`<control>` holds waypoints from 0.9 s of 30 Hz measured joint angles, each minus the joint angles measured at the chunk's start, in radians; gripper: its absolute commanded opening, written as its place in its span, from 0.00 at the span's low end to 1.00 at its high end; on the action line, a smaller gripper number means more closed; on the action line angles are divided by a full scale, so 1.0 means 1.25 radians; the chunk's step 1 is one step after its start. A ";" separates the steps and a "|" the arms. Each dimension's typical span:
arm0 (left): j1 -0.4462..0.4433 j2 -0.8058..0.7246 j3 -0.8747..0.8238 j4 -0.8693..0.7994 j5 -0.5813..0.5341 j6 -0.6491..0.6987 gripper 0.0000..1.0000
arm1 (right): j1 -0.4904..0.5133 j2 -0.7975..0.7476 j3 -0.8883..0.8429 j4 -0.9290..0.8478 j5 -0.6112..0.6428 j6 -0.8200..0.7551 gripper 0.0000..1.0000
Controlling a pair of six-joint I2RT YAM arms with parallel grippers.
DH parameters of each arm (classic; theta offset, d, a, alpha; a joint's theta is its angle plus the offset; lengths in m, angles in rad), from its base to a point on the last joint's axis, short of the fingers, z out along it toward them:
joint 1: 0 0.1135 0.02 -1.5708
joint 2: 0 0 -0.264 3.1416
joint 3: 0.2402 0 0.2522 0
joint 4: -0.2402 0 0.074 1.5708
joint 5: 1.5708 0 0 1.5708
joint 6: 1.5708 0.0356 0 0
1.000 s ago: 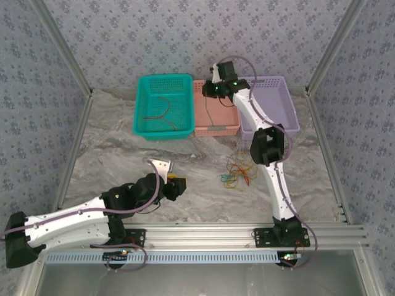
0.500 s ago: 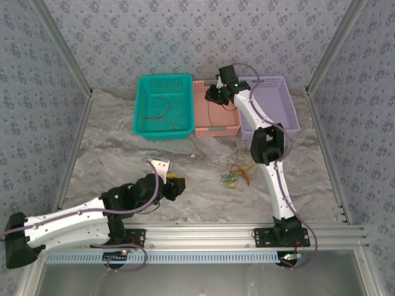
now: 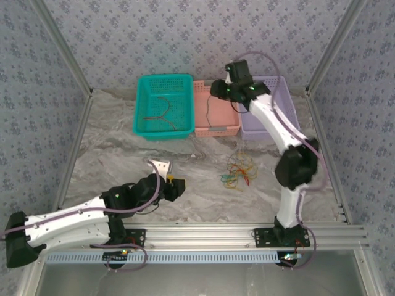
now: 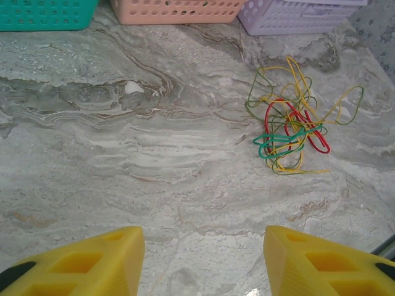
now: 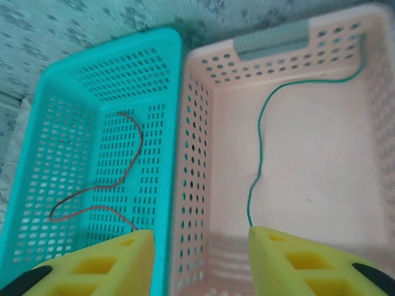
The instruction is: Untangle the cables
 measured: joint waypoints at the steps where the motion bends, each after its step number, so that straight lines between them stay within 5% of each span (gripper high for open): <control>1: 0.000 0.012 0.009 0.001 0.004 0.000 0.54 | 0.000 -0.065 -0.071 0.019 0.013 0.000 0.47; 7: 0.000 0.086 0.032 0.009 0.039 0.000 0.54 | 0.001 -0.383 -0.509 0.048 0.088 0.047 0.54; 13: 0.000 0.233 0.065 0.043 0.094 0.001 0.54 | 0.007 -0.493 -0.822 0.004 0.102 0.129 0.57; 19: 0.000 0.404 0.144 0.092 0.141 0.001 0.58 | 0.005 -0.510 -0.903 0.021 0.078 0.192 0.70; 27: 0.012 0.616 0.257 0.159 0.187 0.005 0.62 | -0.032 -0.367 -0.900 0.133 0.040 0.208 0.53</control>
